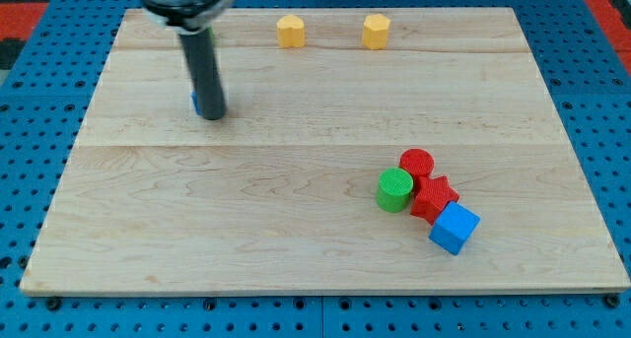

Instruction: Place the blue triangle below the yellow heart

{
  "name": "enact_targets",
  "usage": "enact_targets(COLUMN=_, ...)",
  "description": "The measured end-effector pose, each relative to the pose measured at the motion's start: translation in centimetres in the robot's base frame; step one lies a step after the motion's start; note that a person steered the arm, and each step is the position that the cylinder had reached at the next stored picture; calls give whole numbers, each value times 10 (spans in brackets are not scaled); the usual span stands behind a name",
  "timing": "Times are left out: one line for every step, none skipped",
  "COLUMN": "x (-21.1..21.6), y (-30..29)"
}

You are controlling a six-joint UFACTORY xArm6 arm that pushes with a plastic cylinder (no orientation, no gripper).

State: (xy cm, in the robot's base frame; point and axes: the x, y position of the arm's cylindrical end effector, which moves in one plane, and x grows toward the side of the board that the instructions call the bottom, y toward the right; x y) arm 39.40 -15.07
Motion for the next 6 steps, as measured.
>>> enact_targets(x=-10, y=-50)
enact_targets(x=-20, y=-7)
enact_targets(x=-23, y=71)
enact_targets(x=-34, y=119)
enact_targets(x=-71, y=135)
enact_targets(x=-67, y=113)
